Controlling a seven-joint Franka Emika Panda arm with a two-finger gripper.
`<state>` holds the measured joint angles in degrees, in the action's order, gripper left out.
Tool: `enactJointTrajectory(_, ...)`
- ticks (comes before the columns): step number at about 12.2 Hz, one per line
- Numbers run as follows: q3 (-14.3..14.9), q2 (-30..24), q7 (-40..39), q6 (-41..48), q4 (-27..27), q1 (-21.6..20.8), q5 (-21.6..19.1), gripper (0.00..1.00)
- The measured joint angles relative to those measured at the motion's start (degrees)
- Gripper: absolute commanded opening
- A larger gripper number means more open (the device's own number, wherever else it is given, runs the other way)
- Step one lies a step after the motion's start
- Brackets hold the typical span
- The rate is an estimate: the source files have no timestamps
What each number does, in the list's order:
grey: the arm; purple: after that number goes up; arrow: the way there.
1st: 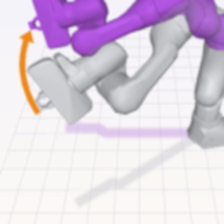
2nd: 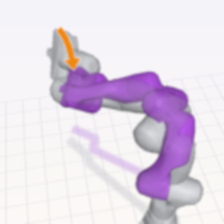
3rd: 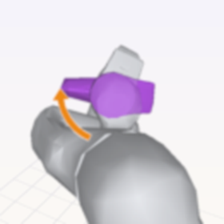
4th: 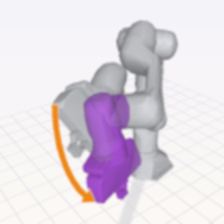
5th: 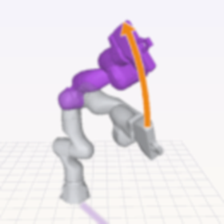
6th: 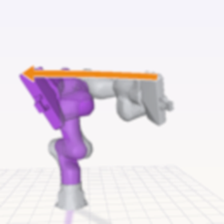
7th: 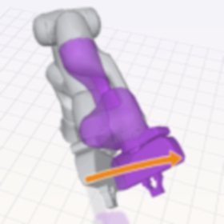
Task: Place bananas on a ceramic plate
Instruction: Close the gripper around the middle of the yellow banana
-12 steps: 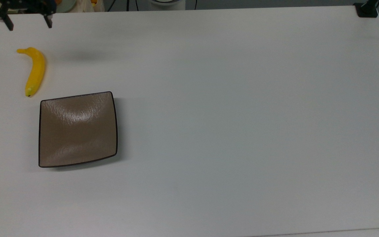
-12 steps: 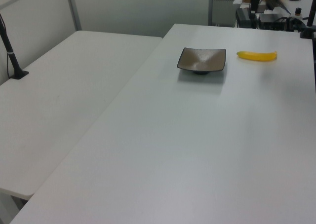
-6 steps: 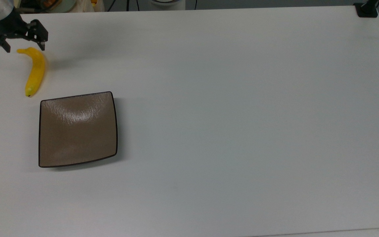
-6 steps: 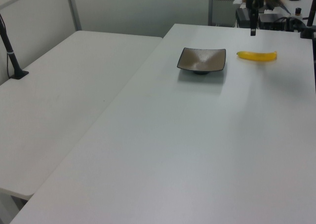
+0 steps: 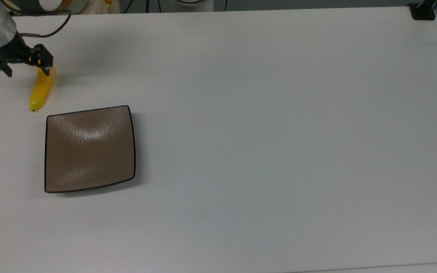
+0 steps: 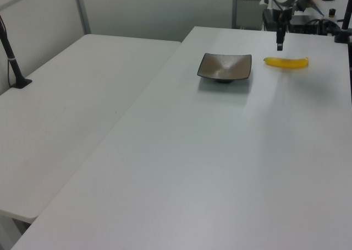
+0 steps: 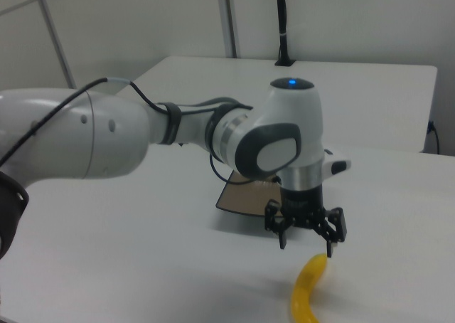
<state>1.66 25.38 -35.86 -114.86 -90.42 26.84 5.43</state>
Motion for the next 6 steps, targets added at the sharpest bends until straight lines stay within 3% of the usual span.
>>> enactJointTrajectory(6,0.09,1.15,0.15,-8.71,-6.43,-0.13,0.00,0.81)
